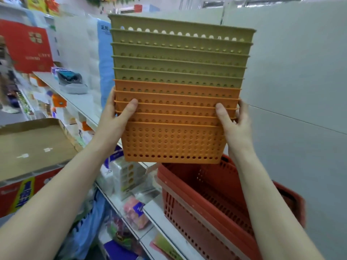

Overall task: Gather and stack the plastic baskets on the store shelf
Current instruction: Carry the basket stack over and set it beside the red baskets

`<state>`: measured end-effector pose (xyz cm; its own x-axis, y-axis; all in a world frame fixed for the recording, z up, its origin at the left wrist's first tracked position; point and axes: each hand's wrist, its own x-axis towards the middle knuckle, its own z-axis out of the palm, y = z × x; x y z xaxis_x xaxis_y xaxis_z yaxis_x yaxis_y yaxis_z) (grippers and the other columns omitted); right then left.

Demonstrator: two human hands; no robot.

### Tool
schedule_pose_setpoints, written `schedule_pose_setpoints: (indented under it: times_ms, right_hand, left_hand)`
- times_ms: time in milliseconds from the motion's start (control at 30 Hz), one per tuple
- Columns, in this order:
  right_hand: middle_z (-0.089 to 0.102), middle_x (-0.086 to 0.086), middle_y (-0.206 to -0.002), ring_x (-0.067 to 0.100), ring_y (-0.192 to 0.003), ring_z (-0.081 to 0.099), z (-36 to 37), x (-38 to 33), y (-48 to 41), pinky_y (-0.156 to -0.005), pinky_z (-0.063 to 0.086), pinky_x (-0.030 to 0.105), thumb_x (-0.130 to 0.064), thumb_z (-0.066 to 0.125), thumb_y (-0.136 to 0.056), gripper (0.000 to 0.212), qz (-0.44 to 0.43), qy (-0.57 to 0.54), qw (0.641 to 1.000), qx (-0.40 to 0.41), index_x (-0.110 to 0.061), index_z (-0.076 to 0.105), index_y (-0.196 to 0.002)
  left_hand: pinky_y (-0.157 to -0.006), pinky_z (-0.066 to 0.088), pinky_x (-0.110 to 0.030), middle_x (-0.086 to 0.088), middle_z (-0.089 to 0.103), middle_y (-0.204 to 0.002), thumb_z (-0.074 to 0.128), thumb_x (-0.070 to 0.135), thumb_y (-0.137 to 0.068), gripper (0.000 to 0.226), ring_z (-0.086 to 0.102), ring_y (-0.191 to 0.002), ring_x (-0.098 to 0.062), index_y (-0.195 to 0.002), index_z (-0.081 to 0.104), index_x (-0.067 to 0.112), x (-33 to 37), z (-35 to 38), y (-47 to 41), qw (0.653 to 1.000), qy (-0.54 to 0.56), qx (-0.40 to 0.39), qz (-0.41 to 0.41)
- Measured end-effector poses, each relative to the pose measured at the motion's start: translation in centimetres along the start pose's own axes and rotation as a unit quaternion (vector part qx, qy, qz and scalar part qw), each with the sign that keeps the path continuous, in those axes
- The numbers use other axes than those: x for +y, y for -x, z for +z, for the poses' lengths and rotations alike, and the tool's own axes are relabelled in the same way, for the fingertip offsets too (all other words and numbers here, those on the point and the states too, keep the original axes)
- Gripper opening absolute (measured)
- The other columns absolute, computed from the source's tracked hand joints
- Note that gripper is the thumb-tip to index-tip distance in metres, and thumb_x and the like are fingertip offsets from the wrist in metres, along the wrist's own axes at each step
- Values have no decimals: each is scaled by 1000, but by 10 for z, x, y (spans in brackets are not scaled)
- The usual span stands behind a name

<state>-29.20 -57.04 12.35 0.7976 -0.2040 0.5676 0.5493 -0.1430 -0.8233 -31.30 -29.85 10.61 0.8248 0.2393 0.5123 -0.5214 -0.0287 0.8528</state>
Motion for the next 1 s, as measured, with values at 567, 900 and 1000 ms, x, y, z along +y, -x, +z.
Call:
schedule_pose_setpoints:
  times_ms: [567, 900, 1000]
  right_hand:
    - [48, -7, -146, 9, -132, 50, 164, 113, -45, -108, 44, 37, -53, 72, -81, 78, 69, 102, 991, 57, -37, 32, -146]
    - [38, -16, -150, 9, -137, 40, 185, 154, -33, -114, 38, 46, -66, 71, -73, 88, 130, 170, 971, 107, -44, 27, -145]
    - [43, -17, -149, 7, -137, 44, 194, 156, -24, -112, 41, 47, -65, 71, -73, 87, 133, 178, 966, 134, -44, 28, -146]
  left_hand:
    - [-73, 48, -16, 12, 62, -104, 54, 11, -92, 46, 62, -89, 4, -134, 43, 24, -165, -86, -200, 993, 50, -76, -74]
    - [-66, 47, -8, 9, 60, -97, 51, 2, -92, 46, 60, -76, 12, -136, 40, 13, -239, -76, -239, 985, 43, -142, -86]
    - [-77, 44, -21, 13, 60, -104, 56, 14, -87, 56, 60, -83, 13, -139, 38, 19, -250, -74, -249, 974, 62, -196, -90]
